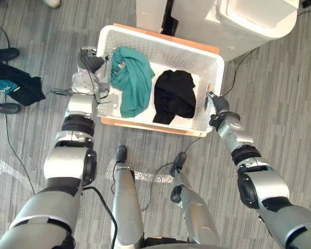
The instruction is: Pick up the laundry basket with both hands and put the clothes into the washing machine.
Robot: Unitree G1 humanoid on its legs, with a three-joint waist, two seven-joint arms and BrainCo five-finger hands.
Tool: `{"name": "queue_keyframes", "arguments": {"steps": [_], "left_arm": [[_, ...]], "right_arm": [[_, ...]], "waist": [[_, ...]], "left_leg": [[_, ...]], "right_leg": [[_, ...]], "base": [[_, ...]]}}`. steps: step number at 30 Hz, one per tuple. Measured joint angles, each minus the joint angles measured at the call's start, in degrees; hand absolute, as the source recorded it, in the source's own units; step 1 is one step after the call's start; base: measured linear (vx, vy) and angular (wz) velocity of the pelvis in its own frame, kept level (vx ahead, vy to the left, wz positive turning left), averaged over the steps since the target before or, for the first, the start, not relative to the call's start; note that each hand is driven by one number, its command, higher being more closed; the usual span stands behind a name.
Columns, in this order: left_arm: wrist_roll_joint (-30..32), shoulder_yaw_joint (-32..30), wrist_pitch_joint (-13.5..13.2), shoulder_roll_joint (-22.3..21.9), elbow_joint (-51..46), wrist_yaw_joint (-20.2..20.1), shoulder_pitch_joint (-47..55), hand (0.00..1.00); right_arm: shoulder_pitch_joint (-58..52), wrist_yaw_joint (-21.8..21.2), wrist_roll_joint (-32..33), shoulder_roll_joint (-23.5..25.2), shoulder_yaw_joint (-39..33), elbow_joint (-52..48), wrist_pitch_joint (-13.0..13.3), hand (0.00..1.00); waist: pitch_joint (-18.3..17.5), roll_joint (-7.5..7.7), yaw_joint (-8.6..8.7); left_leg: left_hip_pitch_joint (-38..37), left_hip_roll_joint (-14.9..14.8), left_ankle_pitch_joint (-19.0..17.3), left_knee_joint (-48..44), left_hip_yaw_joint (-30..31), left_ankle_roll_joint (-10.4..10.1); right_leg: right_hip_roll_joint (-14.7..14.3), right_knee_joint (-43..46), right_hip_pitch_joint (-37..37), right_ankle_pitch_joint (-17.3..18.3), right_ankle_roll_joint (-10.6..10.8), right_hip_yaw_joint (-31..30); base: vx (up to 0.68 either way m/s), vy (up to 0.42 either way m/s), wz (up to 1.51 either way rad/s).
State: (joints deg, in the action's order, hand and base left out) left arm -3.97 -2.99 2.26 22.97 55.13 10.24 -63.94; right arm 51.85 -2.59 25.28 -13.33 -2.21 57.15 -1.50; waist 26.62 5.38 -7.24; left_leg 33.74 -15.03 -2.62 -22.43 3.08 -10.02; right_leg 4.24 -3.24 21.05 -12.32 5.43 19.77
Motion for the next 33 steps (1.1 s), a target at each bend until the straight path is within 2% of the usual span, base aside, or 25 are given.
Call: {"name": "queue_keyframes", "arguments": {"steps": [6, 10, 15, 18, 24, 26, 30, 33], "left_arm": [[-2.1, 1.3, -0.3, -0.5, -0.5, 0.0, 3.5, 1.0], [-5.7, 5.4, -0.6, -1.0, -9.6, -0.1, 14.2, 1.0], [-10.2, 7.7, -2.4, -0.7, -18.0, -0.2, 24.0, 1.0], [-11.9, 7.8, -3.3, -1.0, -24.8, -0.6, 31.4, 1.0], [-13.6, 7.7, -4.0, -3.4, -32.6, -4.0, 46.1, 1.0], [-13.6, 7.5, -4.1, -3.6, -34.2, -5.2, 48.5, 1.0], [-13.5, 7.4, -4.2, -4.8, -34.9, -6.5, 51.0, 1.0], [-13.5, 7.5, -4.2, -7.9, -35.0, -6.6, 53.5, 1.0]], "right_arm": [[-2.8, 0.4, 1.2, -1.3, 2.6, -1.8, -2.5, 1.0], [-11.5, 0.5, 2.9, -5.4, 4.7, -10.5, -2.9, 1.0], [-19.4, 0.1, 3.5, -6.6, 4.9, -17.6, -2.9, 1.0], [-25.6, -0.4, 3.5, -7.0, 4.5, -23.5, -2.9, 1.0], [-39.3, -3.8, 3.5, -7.2, 2.7, -30.7, -3.0, 1.0], [-40.9, -4.2, 3.4, -7.5, 2.5, -31.7, -3.0, 1.0], [-42.6, -5.5, 3.4, -8.6, 2.2, -31.7, -3.0, 1.0], [-44.5, -5.8, 3.4, -10.7, 2.2, -31.7, -3.2, 1.0]], "waist": [[0.1, -0.42, 0.27], [-0.2, -3.47, 0.58], [-0.8, -3.99, 1.99], [-3.6, -4.63, 2.72], [-12.8, -6.59, 3.86], [-14.1, -6.94, 4.95], [-15.6, -7.56, 5.05], [-16.2, -8.59, 5.3]], "left_leg": [[-4.9, 0.6, 0.9, 2.9, -1.6, -0.1], [-9.8, 2.0, 1.2, 5.0, -2.0, 0.2], [-16.4, 3.0, 1.3, 7.5, -2.3, 0.5], [-19.3, 3.5, 1.4, 9.8, -3.4, 0.6], [-27.9, 2.8, 1.3, 14.6, -6.4, 0.6], [-29.9, 1.9, 1.0, 14.7, -6.5, 0.7], [-30.3, -0.5, -0.9, 11.4, -6.0, 0.6], [-26.5, -1.0, -1.1, 2.6, -5.3, 3.1]], "right_leg": [[0.8, 0.0, -2.8, 0.4, 0.1, -0.8], [1.8, 0.9, -6.3, 1.7, 0.7, -0.9], [3.4, 5.3, -10.0, 5.3, 1.1, -0.9], [4.1, 5.5, -11.4, 6.0, 1.5, -1.3], [3.4, 4.5, -16.6, 7.8, 2.0, -3.0], [2.3, 2.9, -19.4, 7.7, 1.9, -2.9], [-0.3, 1.0, -22.4, 7.8, 0.8, -2.7], [-0.8, 2.0, -23.8, 9.7, -1.0, -1.3]], "base": [[0.05, 0.001, -0.02], [0.07, 0.014, 0.1], [0.04, 0.019, 0.11], [0.04, 0.032, -0.01], [0.11, 0.004, -0.16], [0.06, -0.035, -0.03], [0.01, -0.063, 0.0], [-0.04, -0.048, 0.29]]}}
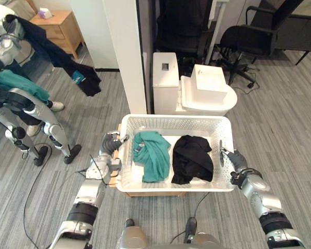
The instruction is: Pick up the laundry basket with both hands and put the clothes into the washing machine.
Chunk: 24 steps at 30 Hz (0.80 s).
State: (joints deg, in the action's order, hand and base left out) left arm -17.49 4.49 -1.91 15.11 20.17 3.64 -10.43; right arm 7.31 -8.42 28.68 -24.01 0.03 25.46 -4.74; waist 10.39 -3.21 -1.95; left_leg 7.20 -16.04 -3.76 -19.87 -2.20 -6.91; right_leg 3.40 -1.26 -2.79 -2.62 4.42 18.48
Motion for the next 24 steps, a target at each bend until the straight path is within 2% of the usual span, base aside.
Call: {"name": "queue_keyframes", "arguments": {"steps": [1, 2, 3, 4, 5, 6, 7, 8, 9, 10, 11, 12, 13, 14, 15, 16, 17, 18, 19, 21, 23, 24], "left_arm": [[0.0, 0.3, 0.0, -1.0, 0.0, 0.0, 0.7, 1.0], [0.0, 0.3, 0.0, -1.2, -0.1, 0.0, 1.0, 1.0], [0.1, 0.1, 0.1, -1.2, -0.2, 0.0, 1.6, 1.0], [0.1, 0.3, 0.1, -1.8, -0.6, 0.0, 2.2, 1.0], [0.1, 0.3, 0.1, -2.1, -0.9, 0.0, 2.8, 1.0], [0.1, 0.2, 0.1, -1.9, -1.8, 0.0, 3.4, 1.0], [0.2, 0.0, 0.1, -1.5, -2.9, 0.0, 3.6, 1.0], [0.3, -0.1, 0.1, -1.2, -3.9, 0.0, 3.5, 1.0], [0.3, -0.2, 0.1, -1.2, -5.0, 0.0, 3.4, 1.0], [0.4, -0.4, 0.0, -1.4, -5.5, 0.0, 3.1, 1.0], [0.5, -0.6, 0.0, -1.3, -5.6, 0.1, 3.1, 1.0], [0.6, -0.5, 0.0, -1.2, -5.7, 0.1, 2.8, 1.0], [1.0, 0.3, 0.0, -0.9, -6.1, 0.1, 1.2, 1.0], [1.2, 1.1, 0.0, -1.0, -6.0, 0.1, 0.3, 1.0], [1.5, 1.9, 0.0, -0.8, -5.9, 0.2, -0.1, 1.0], [2.1, 2.4, 0.0, -0.3, -6.0, 0.1, -0.1, 1.0], [2.3, 2.8, 0.0, -0.1, -6.0, 0.1, -0.4, 1.0], [2.5, 2.8, 0.0, -0.2, -5.8, 0.1, -0.9, 1.0], [2.6, 2.4, 0.0, -1.2, -5.8, 0.2, -0.9, 1.0], [2.5, 1.2, 0.0, -0.8, -5.5, 0.2, -0.9, 1.0], [2.4, 0.1, -0.2, -0.7, -5.4, 0.2, -0.9, 1.0], [2.3, -0.1, -0.9, -0.7, -5.4, 0.3, -1.0, 1.0]], "right_arm": [[-0.2, -0.1, 0.0, -0.5, 0.0, 0.1, -0.3, 1.0], [-0.3, -0.1, 0.0, -0.5, 0.0, 0.3, -0.3, 1.0], [-0.3, -0.3, -0.1, -0.1, 0.2, 0.7, -0.3, 1.0], [-0.3, -0.4, -0.1, -0.3, 0.2, 0.9, -0.3, 1.0], [-0.5, -0.3, -0.1, -0.3, 0.2, 0.9, -0.3, 1.0], [-1.2, -0.2, 0.0, 0.1, 0.0, 1.0, -0.3, 1.0], [-1.3, -0.2, 0.0, 0.5, 0.0, 1.0, -0.3, 1.0], [-1.3, -0.1, 0.2, 1.2, -0.3, 0.9, -0.3, 1.0], [-1.3, -0.1, 0.3, 1.7, -1.2, 0.9, -0.3, 1.0], [-1.4, 0.0, 0.4, 3.0, -2.3, 0.9, -0.3, 1.0], [-2.2, 0.2, 0.4, 4.0, -2.4, 0.6, -0.3, 1.0], [-2.8, 0.2, 0.4, 4.1, -2.5, 0.2, -0.3, 1.0], [-3.3, 0.0, 0.4, 4.6, -3.9, 0.0, -0.3, 1.0], [-3.6, 0.0, 0.4, 4.9, -5.1, 0.0, -0.3, 1.0], [-4.6, 0.5, 0.4, 6.9, -6.7, 0.0, -0.4, 1.0], [-6.0, 0.4, 0.4, 7.3, -6.8, 0.0, -0.4, 1.0], [-6.5, 0.3, 0.4, 7.5, -6.8, -0.1, -0.4, 1.0], [-6.5, 0.7, 0.4, 7.9, -7.0, -0.1, -0.4, 1.0], [-6.5, 1.3, 0.1, 8.3, -6.9, -0.3, -0.4, 1.0], [-6.3, 1.5, -0.1, 8.3, -6.0, -1.6, -0.3, 1.0], [-5.4, 1.6, -0.3, 8.6, -5.6, -2.0, -0.4, 1.0], [-4.4, 1.9, -0.3, 8.5, -5.5, -2.0, -0.3, 1.0]], "waist": [[0.0, -0.52, 0.24], [0.0, -0.59, 0.46], [-0.3, -0.03, 0.64], [-0.2, -1.41, -0.76], [-0.2, -2.02, -1.07], [-1.1, -3.55, -1.21], [-1.5, -4.14, -0.65], [-1.9, -4.62, -0.16], [-2.3, -5.0, 0.33], [-2.7, -4.35, 0.91], [-4.1, -2.7, 1.34], [-4.8, -1.96, 1.61], [-5.0, -1.26, 3.24], [-4.8, -1.07, 3.45], [-4.0, 1.01, 2.71], [-4.5, 2.58, 2.7], [-4.8, 3.62, 2.8], [-4.2, 4.63, 2.73], [-4.5, 3.0, 2.64], [-4.5, 2.7, 1.95], [-4.7, 2.99, 1.49], [-4.8, 3.2, 1.26]], "left_leg": [[3.4, -0.1, 1.7, -5.7, 0.5, 2.5], [5.0, -0.2, 3.2, -7.4, 0.4, 3.8], [4.8, 0.8, 3.5, -8.8, 0.7, 3.3], [7.3, 0.0, 0.0, -27.7, 1.2, 5.2], [7.3, 0.2, -0.2, -34.4, 1.7, 4.9], [5.2, 0.8, -0.1, -40.6, 2.4, 4.4], [2.5, 1.2, 0.1, -41.0, 3.0, 4.1], [0.2, 1.4, 0.2, -38.5, 3.7, 3.8], [-2.4, 1.8, -2.3, -33.9, 4.4, 0.9], [-5.8, 4.3, -8.4, -26.0, 5.7, -2.7], [-8.8, 6.5, -12.6, -16.3, 6.9, -2.3], [-9.9, 7.3, -14.2, -11.2, 6.7, -2.0], [-11.7, 8.2, -17.6, -2.7, 5.7, 0.1], [-11.8, 8.5, -19.0, -0.8, 5.2, 1.0], [-11.4, 11.0, -18.1, -0.9, 4.0, 1.3], [-9.8, 13.3, -18.1, -2.3, 3.0, 2.4], [-8.9, 14.6, -18.2, -3.4, 2.3, 2.8], [-7.6, 15.4, -17.6, -4.4, 0.1, 4.7], [-7.8, 14.2, -15.7, -2.1, -3.2, 6.6], [-8.0, 13.2, -12.9, 1.0, -8.9, 7.6], [-8.0, 12.2, -10.7, 3.6, -13.6, 8.0], [-7.8, 11.5, -9.7, 4.4, -16.7, 7.9]], "right_leg": [[0.1, 2.0, 0.3, 1.2, -1.1, 0.3], [0.0, 3.2, 0.7, 2.1, -2.1, 0.1], [1.8, 4.8, 1.7, 3.0, -3.5, 0.3], [1.8, 7.7, 2.5, 3.4, -3.6, -0.1], [1.5, 8.3, 2.2, 3.0, -3.3, -0.6], [0.8, 8.8, 2.4, 2.7, -3.3, -1.1], [0.5, 9.5, 3.2, 2.6, -3.5, -1.3], [0.4, 10.4, 4.4, 2.4, -3.4, -1.4], [0.6, 11.6, 6.1, 2.0, -3.6, -1.7], [1.5, 13.0, 8.9, 0.2, -4.6, -2.9], [2.9, 13.4, 12.1, -1.7, -5.5, -3.7], [3.5, 13.4, 13.6, -2.1, -5.2, -4.3], [4.7, 13.1, 16.3, -3.2, -3.6, -4.8], [4.9, 12.6, 17.0, -4.2, -3.0, -4.8], [6.3, 10.1, 17.1, -8.0, -4.0, -6.2], [7.7, 7.1, 16.8, -9.8, -4.1, -6.7], [9.0, 5.3, 16.8, -9.3, -4.4, -6.6], [9.8, 3.0, 17.0, -5.5, -6.2, -5.3], [10.0, 2.8, 17.5, 0.4, -6.8, 0.0], [11.0, 10.5, 19.4, 0.2, -8.4, 7.9], [11.1, 19.8, 18.5, 0.9, -8.8, 9.7], [11.1, 24.7, 17.2, 3.1, -8.1, 9.0]], "base": [[-0.08, -0.046, 0.44], [-0.1, -0.063, 0.48], [-0.14, 0.007, 0.1], [-0.14, 0.029, -0.09], [-0.11, 0.093, -0.4], [-0.06, 0.084, -0.29], [-0.07, 0.095, -0.22], [-0.11, 0.1, -0.14], [-0.15, 0.122, -0.19], [-0.22, 0.161, -0.22], [-0.2, 0.152, -0.14], [-0.27, 0.224, 0.19], [-0.24, 0.207, 0.31], [-0.36, 0.238, 0.05], [-0.41, 0.171, -0.31], [-0.42, 0.163, -0.45], [-0.41, 0.176, -0.5], [-0.37, 0.184, -0.83], [-0.45, 0.185, -1.21], [-0.38, 0.122, -1.34], [-0.23, 0.054, -1.4], [-0.24, 0.027, -1.43]]}}
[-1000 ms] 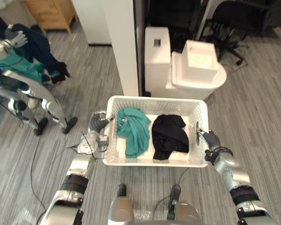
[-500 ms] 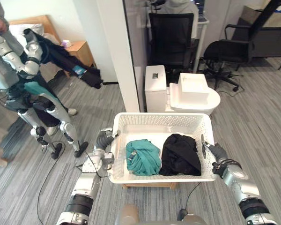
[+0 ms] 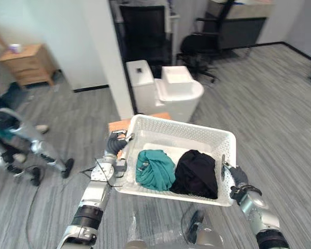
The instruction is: Pick up the laundry basket with both hands and put the clothes into the washing machine.
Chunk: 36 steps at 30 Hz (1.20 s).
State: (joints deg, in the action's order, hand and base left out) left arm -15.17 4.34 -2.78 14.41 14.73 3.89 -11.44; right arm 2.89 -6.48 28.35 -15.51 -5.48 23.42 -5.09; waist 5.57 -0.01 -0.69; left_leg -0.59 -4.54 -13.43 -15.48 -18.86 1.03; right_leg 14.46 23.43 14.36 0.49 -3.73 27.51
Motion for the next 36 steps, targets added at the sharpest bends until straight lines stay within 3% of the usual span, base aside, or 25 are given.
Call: {"name": "queue_keyframes", "arguments": {"steps": [3, 5, 8, 10, 11, 13, 14, 15, 16, 17, 18, 19, 20, 23, 24, 25, 27, 29, 30, 31, 32, 33, 34, 35, 36], "left_arm": [[-1.3, -1.7, -0.3, 0.3, -0.2, 0.7, 0.1, 1.0], [-2.5, -3.6, -0.4, 0.2, -1.5, 1.4, 1.1, 1.0], [-3.4, -5.3, -0.6, -0.8, -4.4, 1.5, 3.0, 1.0], [-3.3, -5.0, -0.8, -1.4, -4.2, 1.5, 3.4, 1.0], [-3.3, -5.0, -0.8, -2.4, -4.1, 1.5, 3.7, 1.0], [-3.3, -4.7, -0.8, -3.1, -3.1, 1.4, 3.6, 1.0], [-3.3, -4.6, -0.8, -3.3, -2.7, 1.4, 3.6, 1.0], [-3.3, -4.5, -0.8, -3.4, -2.0, 1.3, 3.7, 1.0], [-3.3, -4.5, -0.8, -3.7, -1.9, 1.2, 4.2, 1.0], [-3.3, -4.6, -0.8, -4.4, -1.9, 1.2, 4.6, 1.0], [-3.3, -4.7, -0.8, -4.8, -1.9, 1.2, 4.9, 1.0], [-3.3, -5.2, -0.9, -5.4, -2.5, 1.1, 6.6, 1.0], [-3.3, -5.5, -0.8, -5.2, -2.9, 1.1, 7.2, 1.0], [-3.3, -6.5, -0.8, -4.0, -3.2, 1.1, 8.3, 1.0], [-3.3, -6.7, -0.8, -4.3, -3.2, 1.1, 8.4, 1.0], [-3.3, -6.8, -0.9, -4.9, -3.6, 1.1, 8.8, 1.0], [-3.3, -7.3, -0.9, -5.2, -3.8, 1.1, 9.2, 1.0], [-3.3, -7.9, -0.9, -5.3, -4.2, 1.1, 9.5, 1.0], [-3.2, -8.6, -0.8, -5.7, -4.5, 1.1, 10.9, 1.0], [-3.2, -9.5, -0.8, -6.0, -5.6, 1.2, 13.2, 1.0], [-3.2, -9.5, -0.7, -5.9, -5.8, 1.2, 13.5, 1.0], [-3.0, -9.3, -0.2, -5.6, -6.5, 1.2, 14.1, 1.0], [-2.8, -9.2, 0.0, -5.3, -6.5, 1.2, 14.2, 1.0], [-2.7, -9.2, 0.1, -5.2, -6.5, 1.2, 14.2, 1.0], [-2.7, -9.1, 0.1, -4.2, -6.6, 1.2, 14.2, 1.0]], "right_arm": [[3.4, 0.3, -0.2, -1.6, 2.2, 0.1, 0.0, 1.0], [6.7, 0.5, -0.2, -3.0, 4.5, 0.7, 0.0, 1.0], [9.1, 0.5, -0.4, -4.1, 5.9, 0.7, 0.0, 1.0], [8.9, 0.3, -1.0, -4.7, 5.4, 0.6, 0.0, 1.0], [8.1, 0.2, -1.3, -4.7, 4.9, 0.5, 0.0, 1.0], [5.0, 0.2, -2.1, -3.3, 3.0, -1.1, 0.0, 1.0], [4.1, 0.3, -2.1, -3.0, 2.9, -1.6, 0.0, 1.0], [2.8, 0.4, -2.1, -3.0, 2.9, -2.4, 0.0, 1.0], [2.4, 0.7, -2.1, -2.9, 2.9, -2.4, 0.0, 1.0], [2.4, 1.1, -2.1, -2.9, 3.0, -2.4, 0.0, 1.0], [2.4, 1.3, -2.1, -3.1, 3.0, -2.4, 0.1, 1.0], [2.4, 1.2, -2.5, -3.1, 3.6, -2.3, 0.0, 1.0], [2.4, 1.1, -2.5, -3.1, 4.0, -2.3, -0.1, 1.0], [2.4, 0.3, -2.6, -2.2, 5.4, -2.2, -0.4, 1.0], [2.4, 0.3, -2.6, -2.2, 5.5, -2.0, -0.4, 1.0], [2.8, 0.3, -2.6, -2.7, 5.6, -1.6, -0.4, 1.0], [4.4, 0.2, -2.6, -2.8, 6.1, -0.1, -0.4, 1.0], [4.6, 0.1, -2.6, -2.4, 6.3, 0.1, -0.4, 1.0], [4.6, -0.2, -2.9, -1.7, 6.5, 0.8, -0.4, 1.0], [4.5, -1.0, -4.0, -0.6, 6.8, 2.7, -0.4, 1.0], [4.4, -1.1, -4.3, -0.4, 6.8, 3.0, -0.4, 1.0], [3.8, -1.6, -4.5, 0.7, 6.4, 4.9, -0.4, 1.0], [3.7, -1.6, -4.6, 1.3, 6.3, 5.5, -0.4, 1.0], [3.6, -1.6, -4.7, 1.7, 6.3, 5.5, -0.4, 1.0], [3.5, -1.9, -4.7, 2.2, 6.2, 5.5, -0.3, 1.0]], "waist": [[0.0, 0.03, -0.32], [-0.1, 0.05, -0.38], [-1.1, -0.63, -0.19], [-1.2, 0.43, 0.12], [-1.3, 0.18, 0.41], [-1.3, 0.14, 1.79], [-1.2, 0.02, 1.84], [-0.7, -0.77, 1.47], [-0.2, -1.66, 0.58], [0.3, -2.43, -0.51], [0.5, -2.66, -1.22], [0.8, -2.45, -2.88], [1.0, -2.26, -3.43], [2.2, -2.13, -3.84], [2.3, -2.02, -3.66], [2.1, -2.61, -3.92], [2.0, -2.56, -5.23], [2.0, -1.01, -6.4], [2.1, -0.16, -6.51], [1.9, 1.3, -6.26], [1.9, 1.58, -6.26], [2.1, 2.24, -5.64], [2.2, 2.14, -4.89], [2.3, 2.05, -4.8], [2.6, 1.33, -4.61]], "left_leg": [[0.5, -2.5, 1.3, 0.5, -9.1, -0.6], [0.4, -4.8, 1.2, -0.2, -16.1, -1.3], [-1.3, -8.4, 2.8, 3.7, -24.8, -5.6], [-4.2, -9.6, 3.6, 3.9, -30.4, -7.3], [-5.0, -11.9, 3.0, 1.9, -31.4, -8.2], [-5.4, -20.2, 1.3, -10.6, -31.0, -9.8], [-5.0, -22.9, 1.3, -15.7, -29.9, -8.7], [-2.2, -28.6, 3.0, -27.6, -24.8, 1.4], [2.8, -30.7, 6.8, -37.9, -14.3, 10.8], [7.4, -28.0, 5.4, -44.1, -4.7, 9.4], [10.4, -24.3, 3.9, -46.5, 0.9, 6.5], [16.6, -14.5, 0.5, -47.4, 9.5, 0.8], [18.4, -11.8, -0.5, -45.5, 11.1, -0.5], [24.4, -8.9, -0.1, -24.7, 8.4, -1.2], [24.9, -7.0, 1.5, -15.1, 8.7, -3.2], [23.9, -4.8, 6.1, 1.0, 11.1, -5.8], [23.8, -3.9, 13.1, 3.3, 13.4, -4.4], [23.5, -1.7, 15.0, -0.2, 12.9, -1.6], [22.2, -0.6, 14.0, -3.2, 11.1, 1.3], [19.4, 1.7, 9.6, -6.3, 9.5, 2.8], [18.6, 2.2, 8.7, -6.7, 9.2, 3.0], [13.8, 5.1, 5.0, -6.3, 9.9, 4.5], [11.1, 6.0, 3.2, -5.9, 10.5, 5.1], [9.4, 6.4, 2.0, -5.4, 11.0, 5.4], [5.0, 6.5, -0.2, -3.7, 11.8, 5.7]], "right_leg": [[0.8, 2.4, -3.6, 6.8, 3.2, -0.2], [2.9, 0.9, -3.9, 7.8, 2.8, 5.2], [-4.4, -9.7, -3.5, 6.6, 0.8, 7.2], [-7.9, -12.4, -3.0, 1.3, -0.1, 3.3], [-10.1, -13.5, -3.7, 1.1, -0.3, 1.7], [-15.7, -15.5, -6.0, 1.2, -1.5, -1.9], [-17.1, -16.0, -7.0, 1.3, -2.0, -3.0], [-20.4, -17.0, -9.5, 1.7, -3.1, -5.9], [-22.6, -17.4, -11.8, 2.5, -4.2, -8.9], [-23.5, -17.1, -12.6, 3.4, -5.1, -11.6], [-23.6, -17.0, -12.9, 4.1, -5.7, -13.3], [-23.2, -16.9, -13.3, 5.1, -5.2, -17.4], [-23.0, -17.3, -13.7, 5.2, -5.0, -18.5], [-22.6, -21.5, -18.0, 5.3, -2.7, -19.1], [-22.3, -22.6, -19.3, 5.8, -1.9, -19.6], [-22.3, -23.5, -20.9, 6.9, -0.4, -20.7], [-21.5, -21.0, -21.3, 10.1, 0.7, -23.0], [-18.6, -14.5, -20.1, 14.3, 3.3, -23.4], [-16.2, -3.9, -17.6, 16.0, 5.9, -24.2], [-12.0, 14.0, -12.3, 15.5, 10.0, -24.1], [-11.0, 17.3, -11.2, 14.4, 11.5, -23.7], [-6.6, 29.7, -7.8, 5.3, 14.4, -20.4], [-5.0, 35.5, -6.2, 4.5, 12.3, -19.2], [-4.6, 38.3, -4.9, 5.8, 10.4, -19.2], [-4.5, 40.8, -1.7, 9.1, 6.6, -17.8]], "base": [[-0.24, -0.048, -1.73], [-0.18, -0.113, -2.11], [-0.07, -0.149, -1.82], [0.02, -0.229, -1.68], [0.12, -0.245, -1.62], [0.18, -0.21, -1.29], [0.21, -0.229, -1.21], [0.2, -0.208, -1.4], [0.22, -0.144, -1.63], [0.18, -0.034, -1.4], [0.21, 0.067, -1.52], [0.19, 0.076, -1.33], [0.33, 0.106, -1.49], [0.32, 0.083, -0.63], [0.46, 0.14, -0.25], [0.41, 0.143, -0.31], [0.46, 0.181, -0.56], [0.55, 0.21, -0.43], [0.72, 0.263, -0.32], [0.62, 0.226, -0.21], [0.76, 0.279, 0.18], [0.64, 0.22, 0.37], [0.64, 0.207, 0.41], [0.5, 0.116, 0.26], [0.6, 0.116, 0.2]]}}
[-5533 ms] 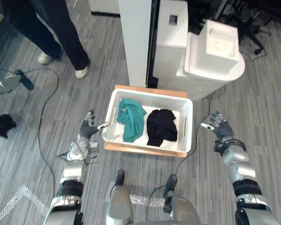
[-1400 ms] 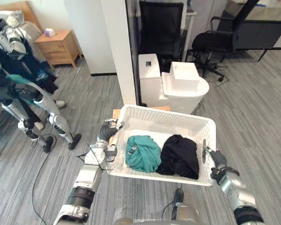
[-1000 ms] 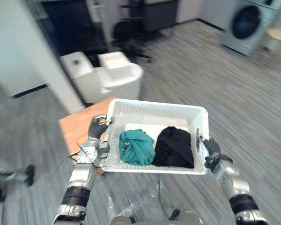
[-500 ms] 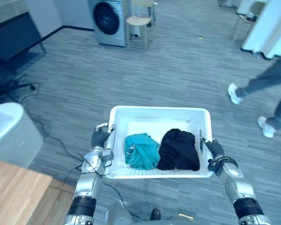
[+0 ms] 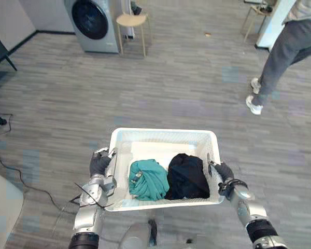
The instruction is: Pick up the laundry basket with both hands and put the clothes into the washing machine.
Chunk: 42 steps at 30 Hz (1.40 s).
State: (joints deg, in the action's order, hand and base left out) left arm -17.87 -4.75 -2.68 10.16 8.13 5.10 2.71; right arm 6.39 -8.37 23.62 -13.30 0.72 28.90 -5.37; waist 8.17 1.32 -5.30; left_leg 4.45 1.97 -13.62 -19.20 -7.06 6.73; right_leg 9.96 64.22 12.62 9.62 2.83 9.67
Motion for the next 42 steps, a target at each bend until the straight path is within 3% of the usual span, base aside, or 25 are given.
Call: {"name": "queue_keyframes", "arguments": {"steps": [2, 4, 5, 7, 8, 10, 11, 13, 14, 17, 19, 20, 21, 22, 23, 25, 26, 27, 28, 29, 32, 35, 37, 40, 42], "left_arm": [[0.0, 0.3, 0.0, 1.1, -0.4, 0.0, -0.1, 1.0], [0.0, 1.5, 0.0, 2.1, -0.2, 0.0, -1.6, 1.0], [0.1, 2.3, 0.0, 2.7, 0.0, 0.0, -2.0, 1.0], [0.1, 2.6, 0.0, 2.9, 1.4, 0.0, -2.6, 1.0], [0.5, 3.0, 0.1, 2.9, 1.8, -0.3, -1.1, 1.0], [1.3, 2.8, 0.4, -1.2, 1.9, -0.4, 0.2, 1.0], [1.3, 2.0, 0.3, -2.7, 1.9, -0.7, 1.0, 1.0], [1.2, 1.3, 0.5, -3.2, 2.7, -1.1, 0.7, 1.0], [1.2, 1.3, 0.5, -3.1, 2.6, -1.4, 0.3, 1.0], [1.0, 0.5, 0.1, -3.2, 2.0, -1.5, -0.2, 1.0], [0.7, 0.1, -0.4, -3.2, 1.4, -1.4, -0.6, 1.0], [0.7, 0.2, -0.4, -3.6, 1.2, -1.4, -0.6, 1.0], [0.7, 0.1, -0.3, -4.1, 0.6, -1.4, -0.8, 1.0], [0.7, 0.0, -0.3, -4.2, 0.6, -1.3, -0.7, 1.0], [0.8, -1.1, -0.1, -4.7, 0.5, -0.9, -1.2, 1.0], [0.8, -1.1, 0.0, -4.8, 0.5, -0.8, -1.2, 1.0], [0.8, -0.9, 0.1, -4.3, 0.4, -0.2, -0.8, 1.0], [0.8, -0.7, 0.1, -4.2, 0.4, 0.0, -0.9, 1.0], [0.8, -0.5, 0.2, -4.0, 0.4, 0.3, -0.9, 1.0], [0.8, -0.4, 0.1, -3.4, 0.2, 0.4, -0.8, 1.0], [0.8, -0.4, 0.0, -1.0, -1.4, 0.8, -0.7, 1.0], [0.7, -0.3, -0.1, 0.4, -1.2, 1.1, -1.1, 1.0], [0.7, 0.5, -0.1, 0.9, 0.4, 1.1, -1.9, 1.0], [1.2, 1.8, 0.0, 0.6, 1.3, 1.1, -0.1, 1.0], [1.4, 1.3, -0.2, -1.5, 1.2, 1.1, 1.9, 1.0]], "right_arm": [[-0.2, -0.1, 0.0, 0.8, -0.3, -0.1, 0.2, 1.0], [-1.2, 0.0, 0.0, 1.2, -1.7, -1.5, 0.4, 1.0], [-1.8, 0.1, 0.0, 1.6, -2.3, -1.7, 0.4, 1.0], [-4.5, 0.5, -0.2, 1.8, -2.6, -4.8, 0.3, 1.0], [-7.1, 0.7, -0.8, 2.6, -2.8, -5.7, 0.1, 1.0], [-9.0, 0.6, -1.5, 0.9, -3.8, -6.2, -0.1, 1.0], [-9.0, 0.6, -1.8, -0.4, -3.7, -8.1, -0.9, 1.0], [-8.9, 0.8, -1.8, -0.5, -3.2, -9.1, -1.0, 1.0], [-8.5, 1.2, -1.8, -0.6, -3.2, -9.1, -1.0, 1.0], [-7.5, 1.9, -1.8, -0.9, -3.0, -10.2, -0.7, 1.0], [-5.3, 2.0, -2.3, -1.7, -2.9, -10.1, -0.5, 1.0], [-5.3, 2.1, -2.3, -2.2, -2.9, -10.1, -0.3, 1.0], [-5.1, 2.1, -2.3, -2.9, -2.9, -9.9, 0.0, 1.0], [-5.1, 2.2, -2.5, -2.6, -2.8, -9.8, -0.1, 1.0], [-4.8, 2.4, -3.1, -1.6, -2.7, -9.7, 0.0, 1.0], [-4.8, 2.3, -3.7, -1.5, -2.8, -9.6, 0.0, 1.0], [-4.8, 2.1, -4.4, -0.9, -2.9, -9.5, 0.0, 1.0], [-4.8, 2.1, -4.5, -0.7, -3.0, -9.4, 0.0, 1.0], [-4.9, 2.1, -4.7, -0.1, -3.1, -9.0, 0.0, 1.0], [-4.9, 2.0, -4.8, 0.5, -3.0, -8.9, 0.0, 1.0], [-4.8, 2.0, -5.0, 2.1, -2.7, -9.3, 0.1, 1.0], [-4.8, 2.1, -5.0, 2.9, -2.7, -9.8, 0.1, 1.0], [-5.3, 2.6, -5.0, 2.9, -2.7, -9.8, 0.1, 1.0], [-9.1, 2.8, -5.0, 3.2, -2.8, -10.0, 0.1, 1.0], [-9.6, 2.8, -4.9, 2.5, -2.9, -10.3, 0.0, 1.0]], "waist": [[0.3, -0.83, 1.56], [0.7, -1.26, 3.32], [0.4, -0.52, 4.4], [0.0, 0.44, 4.77], [-1.7, 1.8, 6.37], [-3.5, -4.74, 6.36], [-3.4, -8.3, 4.49], [-3.0, -9.17, 2.6], [-1.8, -8.0, 2.65], [-0.1, -4.85, 1.14], [0.0, -5.28, 1.17], [-0.3, -5.83, 1.24], [-0.2, -7.21, 1.0], [-0.4, -6.67, 0.89], [-0.7, -4.23, 1.48], [-0.6, -2.4, 1.23], [0.2, -0.2, 1.43], [0.3, 0.01, 1.55], [0.4, 0.17, 1.91], [0.5, -0.22, 1.72], [0.6, -0.99, 1.97], [0.5, -0.92, 4.44], [0.0, 1.28, 4.62], [-2.7, 1.87, 5.39], [-3.6, -2.01, 5.11]], "left_leg": [[-5.5, -0.4, -1.8, 3.0, 2.3, -0.3], [-10.2, -1.5, -4.0, 5.0, 4.5, -1.7], [-13.6, -1.4, -5.0, 7.4, 5.8, -2.7], [-19.8, -1.7, -7.1, 10.5, 6.9, -6.1], [-20.4, -2.5, -8.8, 1.7, 9.2, -8.7], [-11.1, -9.8, -3.7, -23.9, 10.2, -12.8], [-6.6, -13.7, 10.8, -36.1, 9.6, -13.9], [0.2, -16.5, 12.8, -51.2, 8.5, -12.2], [5.0, -16.1, 9.8, -56.5, 7.0, -7.6], [14.0, -13.9, 2.0, -48.5, 0.5, -5.8], [19.7, -12.1, 2.0, -24.9, -1.2, -7.7], [19.1, -11.5, 4.6, -10.0, -1.2, -11.1], [18.9, -11.9, 12.7, -1.3, -1.1, -12.7], [18.7, -10.8, 15.2, -3.2, -1.9, -11.1], [18.4, -7.6, 10.1, -7.3, -3.5, -3.2], [16.1, -5.6, 8.0, -8.3, -6.1, -1.4], [10.6, -2.0, 4.6, -7.7, -7.7, 0.7], [9.6, -1.5, 4.0, -7.7, -7.7, 1.1], [5.7, -0.8, 1.6, -7.6, -7.8, 1.4], [1.6, -0.9, 0.2, -6.2, -7.6, 1.0], [-8.4, -2.0, -0.6, 1.9, -6.9, -0.3], [-12.2, -3.2, -1.9, 3.3, -5.2, -2.7], [-15.9, -2.0, -4.3, 3.3, -3.4, -6.5], [-20.6, -3.2, -8.7, 0.3, 1.0, -9.7], [-16.1, -8.4, -8.6, -14.2, 3.7, -11.5]], "right_leg": [[-0.4, -5.7, 4.7, 3.2, -2.1, 3.2], [-2.5, -26.6, 9.6, 2.2, -0.3, 3.5], [-2.7, -45.7, 9.5, -3.8, 2.2, 3.7], [-2.5, -53.6, 11.7, -7.7, 3.1, 3.8], [-3.6, -51.9, 11.2, -13.8, -2.4, 0.7], [-9.7, -48.8, 7.9, -16.2, -5.5, 2.4], [-14.8, -48.7, 4.6, -13.3, -7.0, 1.8], [-18.2, -51.7, -2.7, -11.3, -8.0, -0.7], [-18.2, -55.1, -8.9, -10.5, -8.7, -2.4], [-15.0, -59.4, -19.0, -6.6, -8.3, -7.7], [-12.9, -59.8, -22.5, -1.7, -5.6, -9.4], [-12.4, -60.4, -23.9, 0.2, -5.6, -10.1], [-12.0, -61.4, -27.0, 2.9, -4.9, -12.0], [-11.2, -61.0, -27.8, 4.2, -5.1, -12.9], [-7.3, -53.1, -26.3, 6.5, -3.6, -12.9], [-4.5, -39.7, -21.2, 7.3, 0.7, -13.3], [-1.0, -17.3, -13.6, 0.1, 10.6, -14.2], [-0.6, -13.9, -12.6, -1.8, 12.4, -14.4], [0.1, -2.5, -8.2, -4.2, 12.1, -13.2], [0.3, 3.9, -4.3, -2.1, 8.2, -10.5], [-0.4, -4.5, 3.9, 3.0, 0.3, -3.0], [-1.6, -32.3, 5.4, 0.6, 1.0, 1.6], [-1.6, -52.5, 5.1, -8.6, 1.9, 1.5], [-2.8, -50.0, 3.3, -15.9, -2.5, 0.6], [-6.8, -47.8, 1.3, -13.6, -3.8, 2.5]], "base": [[0.58, 0.074, 0.37], [0.74, -0.011, 0.67], [0.75, -0.059, 0.63], [0.89, -0.162, 0.73], [1.25, -0.301, 1.01], [1.19, -0.303, 0.36], [1.03, -0.185, -0.86], [0.82, -0.1, -0.83], [0.79, -0.061, -0.27], [0.77, 0.046, -0.57], [0.59, 0.173, -0.48], [0.67, 0.27, -0.44], [0.69, 0.304, -0.46], [0.87, 0.398, -0.36], [0.76, 0.336, -0.19], [0.76, 0.326, -0.11], [0.74, 0.306, -0.01], [0.83, 0.304, 0.13], [0.61, 0.185, 0.04], [0.57, 0.158, -0.01], [0.55, 0.074, -0.13], [0.43, -0.014, 0.28], [0.61, -0.115, 0.5], [0.63, -0.227, 0.77], [0.63, -0.243, 0.36]]}}
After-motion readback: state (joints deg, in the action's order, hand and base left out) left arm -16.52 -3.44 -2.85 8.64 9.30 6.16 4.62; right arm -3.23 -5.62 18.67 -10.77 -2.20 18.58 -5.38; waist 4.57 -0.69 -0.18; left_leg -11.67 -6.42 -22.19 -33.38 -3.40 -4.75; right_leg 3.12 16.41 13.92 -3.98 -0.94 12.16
